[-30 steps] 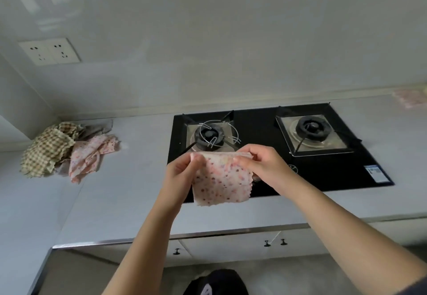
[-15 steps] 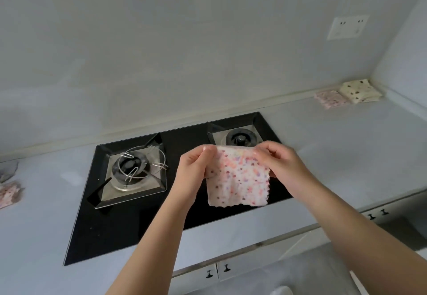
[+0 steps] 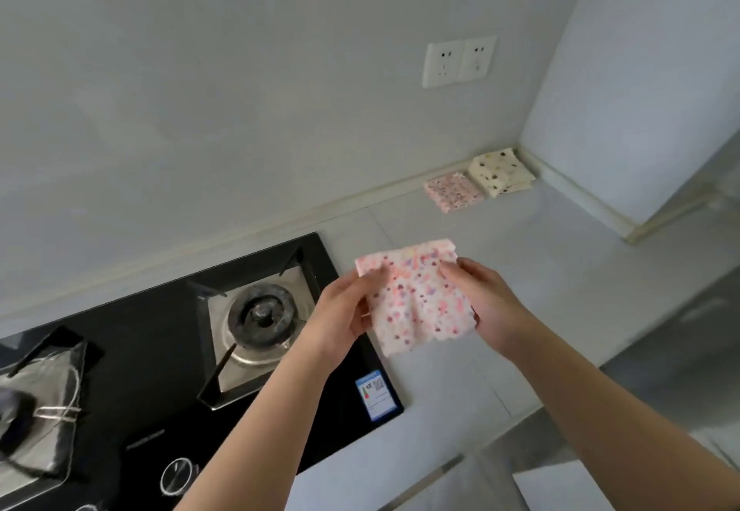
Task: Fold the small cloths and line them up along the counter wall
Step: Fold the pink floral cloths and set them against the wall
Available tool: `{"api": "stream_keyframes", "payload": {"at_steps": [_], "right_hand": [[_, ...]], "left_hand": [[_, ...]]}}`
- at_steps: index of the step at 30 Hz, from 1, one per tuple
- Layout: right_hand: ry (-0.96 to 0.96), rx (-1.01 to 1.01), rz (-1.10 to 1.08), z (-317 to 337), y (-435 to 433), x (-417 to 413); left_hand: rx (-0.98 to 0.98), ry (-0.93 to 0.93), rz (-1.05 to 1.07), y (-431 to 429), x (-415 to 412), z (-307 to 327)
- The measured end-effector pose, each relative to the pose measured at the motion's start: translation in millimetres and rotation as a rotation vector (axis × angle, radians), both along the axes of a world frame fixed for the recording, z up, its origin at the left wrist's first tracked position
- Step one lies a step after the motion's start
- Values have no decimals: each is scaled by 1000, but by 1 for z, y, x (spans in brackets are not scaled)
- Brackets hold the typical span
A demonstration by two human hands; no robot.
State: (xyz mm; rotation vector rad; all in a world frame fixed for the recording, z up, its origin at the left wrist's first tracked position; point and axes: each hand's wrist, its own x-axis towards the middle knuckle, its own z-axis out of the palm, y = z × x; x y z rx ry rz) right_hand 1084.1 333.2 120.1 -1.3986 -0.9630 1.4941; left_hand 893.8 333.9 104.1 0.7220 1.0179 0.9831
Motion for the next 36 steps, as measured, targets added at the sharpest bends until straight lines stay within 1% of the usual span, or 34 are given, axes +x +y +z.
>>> {"api": "stream_keyframes", "payload": {"at_steps": [3,6,9,12,15,17,21,24,29,31,33,35,36], "right_hand": [[-35,-28,-84,-10,37,36],[-59,-57,-48,-20,76,70],[-179,-79,5,-40,122,103],[-314,-75,-15,-60,187,129],[-381,-78,11,-84,258,150],[-423,-49,37,-103,302,163],[-589,65,99,-127,369,178],[-718,143,101,-144,408,183],[-920,196,169,-179,445,184],[-1032,208,178,-187,449,182],[-1101,248,159,-189,449,178],[-1144,345,119,-187,447,178],[-1174,422,131,-188,445,180]], "left_hand": [[-17,131,-40,33,35,-15],[-18,225,18,73,71,-28],[-42,258,91,120,109,-42],[-105,270,131,175,148,-61],[-168,343,185,234,186,-87],[-178,440,228,274,207,-105],[-164,705,283,341,234,-125],[-147,832,292,378,246,-133],[-188,1007,254,414,249,-153],[-235,1037,277,419,250,-158],[-263,1038,344,420,255,-158],[-209,1087,402,416,261,-156],[-124,1172,408,411,263,-158]]}}
